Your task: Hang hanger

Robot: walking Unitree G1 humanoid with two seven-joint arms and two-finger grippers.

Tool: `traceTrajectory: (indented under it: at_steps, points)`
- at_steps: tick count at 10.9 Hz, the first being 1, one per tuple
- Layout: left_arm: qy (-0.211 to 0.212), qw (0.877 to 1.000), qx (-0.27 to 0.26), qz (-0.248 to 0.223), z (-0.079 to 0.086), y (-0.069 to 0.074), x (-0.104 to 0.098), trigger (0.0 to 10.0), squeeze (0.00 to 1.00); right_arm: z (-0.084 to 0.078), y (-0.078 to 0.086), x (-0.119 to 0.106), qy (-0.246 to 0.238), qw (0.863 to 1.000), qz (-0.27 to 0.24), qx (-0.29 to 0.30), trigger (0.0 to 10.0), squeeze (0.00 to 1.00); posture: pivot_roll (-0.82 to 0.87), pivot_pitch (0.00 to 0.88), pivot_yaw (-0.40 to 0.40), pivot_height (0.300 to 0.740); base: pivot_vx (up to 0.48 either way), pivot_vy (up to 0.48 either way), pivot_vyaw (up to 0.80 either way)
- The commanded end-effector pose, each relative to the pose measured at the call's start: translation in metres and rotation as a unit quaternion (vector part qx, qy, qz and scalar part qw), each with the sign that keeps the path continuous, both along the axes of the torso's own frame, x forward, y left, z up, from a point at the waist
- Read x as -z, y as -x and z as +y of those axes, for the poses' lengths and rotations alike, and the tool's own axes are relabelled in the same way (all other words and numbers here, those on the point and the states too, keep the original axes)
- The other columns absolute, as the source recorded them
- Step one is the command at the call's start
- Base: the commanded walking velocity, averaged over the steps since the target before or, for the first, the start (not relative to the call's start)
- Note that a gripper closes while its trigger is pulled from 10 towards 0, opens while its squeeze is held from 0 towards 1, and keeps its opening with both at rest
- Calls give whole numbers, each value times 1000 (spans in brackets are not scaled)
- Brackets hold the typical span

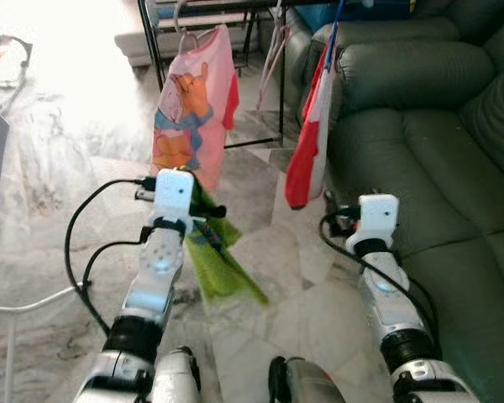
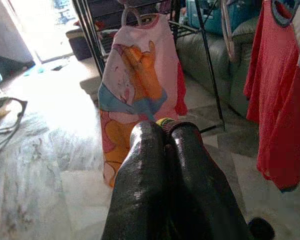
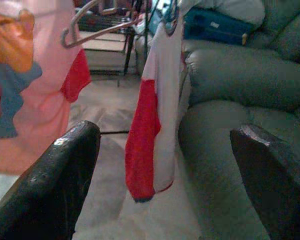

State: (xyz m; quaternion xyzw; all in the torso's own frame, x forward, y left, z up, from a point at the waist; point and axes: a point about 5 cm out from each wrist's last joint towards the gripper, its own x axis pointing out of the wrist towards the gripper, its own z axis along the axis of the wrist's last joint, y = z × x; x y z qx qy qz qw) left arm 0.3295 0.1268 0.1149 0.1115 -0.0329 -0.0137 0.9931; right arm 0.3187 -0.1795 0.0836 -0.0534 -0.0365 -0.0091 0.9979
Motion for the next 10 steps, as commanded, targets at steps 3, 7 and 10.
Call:
traceTrajectory:
  at_steps: [3,7,10]
  points:
    - [-6,1000,3,-26,-2,-12,-15,10000,0,-1,-8,-13,-10,999,-27,14,10000,0,-35,84,10,740,0,0,0]
    - [-6,999,-10,-38,5,-13,-19,10000,0,1,2,-23,-8,998,-62,11,10000,0,-70,149,28,740,0,0,0]
    - [-3,999,-14,-46,5,-6,-16,10000,0,-3,2,-29,2,998,-62,-4,10000,0,-71,164,-4,740,170,0,0]
